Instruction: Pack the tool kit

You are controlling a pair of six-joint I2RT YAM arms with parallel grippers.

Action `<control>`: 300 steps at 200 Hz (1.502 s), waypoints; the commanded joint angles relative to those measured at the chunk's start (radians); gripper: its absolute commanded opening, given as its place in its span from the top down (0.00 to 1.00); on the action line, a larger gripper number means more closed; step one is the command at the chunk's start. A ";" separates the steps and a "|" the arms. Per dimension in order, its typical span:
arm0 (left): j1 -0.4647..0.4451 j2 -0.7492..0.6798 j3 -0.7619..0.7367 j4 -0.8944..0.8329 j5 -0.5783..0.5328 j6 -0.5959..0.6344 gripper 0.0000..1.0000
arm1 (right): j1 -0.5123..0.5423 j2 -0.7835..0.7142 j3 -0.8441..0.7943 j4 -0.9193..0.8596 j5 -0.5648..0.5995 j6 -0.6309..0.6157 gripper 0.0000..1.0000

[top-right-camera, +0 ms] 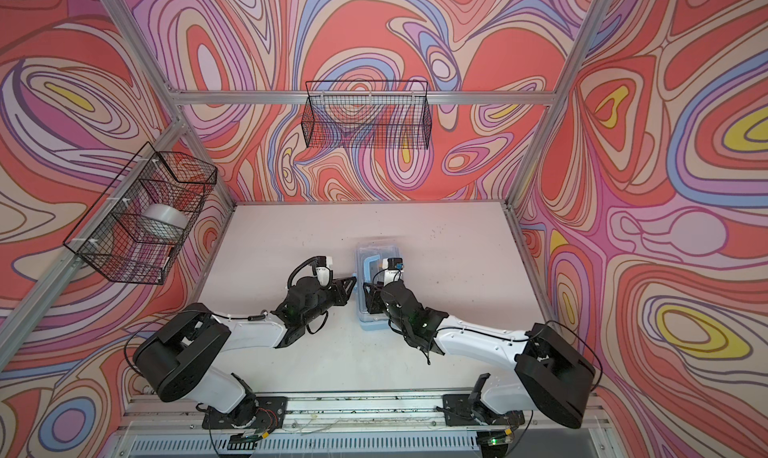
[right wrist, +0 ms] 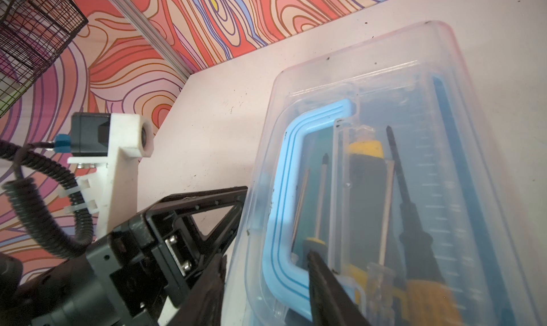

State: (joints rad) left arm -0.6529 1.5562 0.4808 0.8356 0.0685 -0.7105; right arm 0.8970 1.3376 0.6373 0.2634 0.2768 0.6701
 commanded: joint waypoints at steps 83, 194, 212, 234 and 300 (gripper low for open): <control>-0.005 0.081 0.020 0.106 0.091 -0.065 0.74 | -0.004 0.022 -0.045 -0.161 -0.010 0.010 0.53; -0.005 0.085 0.015 0.121 0.101 -0.073 0.74 | -0.114 -0.235 0.071 -0.565 0.115 -0.010 0.31; -0.005 0.081 0.017 0.110 0.103 -0.069 0.74 | -0.144 -0.261 0.027 -0.523 0.055 -0.027 0.30; -0.005 0.082 0.017 0.109 0.106 -0.070 0.74 | -0.190 -0.274 -0.020 -0.451 -0.032 -0.043 0.30; -0.002 0.091 -0.005 0.162 0.120 -0.090 0.74 | -0.248 -0.273 -0.086 -0.299 -0.129 -0.121 0.31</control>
State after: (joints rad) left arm -0.6479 1.6325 0.4816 0.9241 0.1429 -0.7830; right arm 0.6674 1.0676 0.5728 -0.1192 0.2039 0.5934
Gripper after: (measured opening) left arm 0.262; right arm 0.694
